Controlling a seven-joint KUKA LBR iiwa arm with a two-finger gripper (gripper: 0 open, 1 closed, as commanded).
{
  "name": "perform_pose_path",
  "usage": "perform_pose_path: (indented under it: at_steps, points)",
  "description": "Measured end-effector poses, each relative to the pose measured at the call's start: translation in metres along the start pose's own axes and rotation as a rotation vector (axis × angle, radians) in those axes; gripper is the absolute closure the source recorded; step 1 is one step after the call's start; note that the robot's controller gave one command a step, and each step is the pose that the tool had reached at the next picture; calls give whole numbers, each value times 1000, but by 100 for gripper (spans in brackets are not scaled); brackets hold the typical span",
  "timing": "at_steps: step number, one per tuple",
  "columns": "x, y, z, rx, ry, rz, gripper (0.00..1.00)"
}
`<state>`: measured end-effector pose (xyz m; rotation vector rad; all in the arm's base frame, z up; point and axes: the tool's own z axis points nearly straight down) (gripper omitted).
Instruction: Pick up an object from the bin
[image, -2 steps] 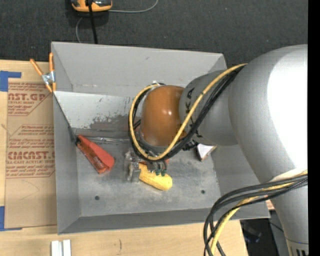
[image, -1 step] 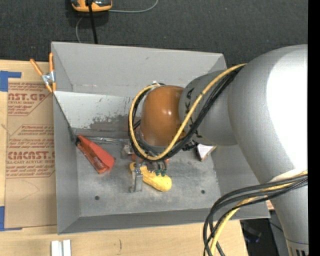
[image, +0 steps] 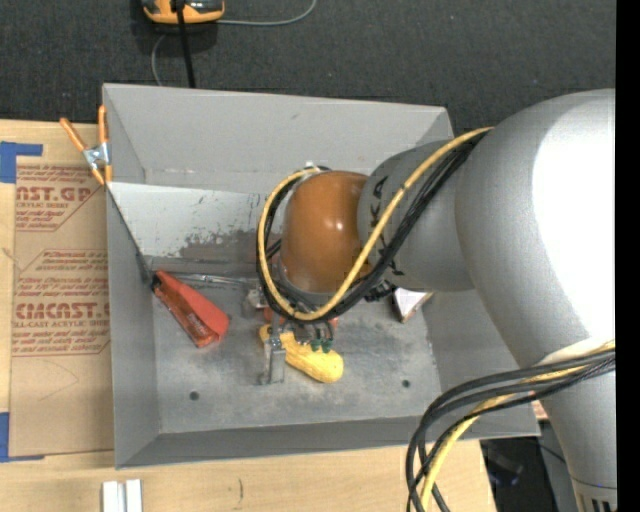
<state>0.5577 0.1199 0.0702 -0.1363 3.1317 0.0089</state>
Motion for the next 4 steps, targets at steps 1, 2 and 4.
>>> perform_pose_path:
  at_steps: [1,2,4]
  points:
    - [4,-18,-3,-2,0,-81,0]
    - [8,-48,-12,2,1,-127,0]
    - [18,-116,0,1,0,-132,100]
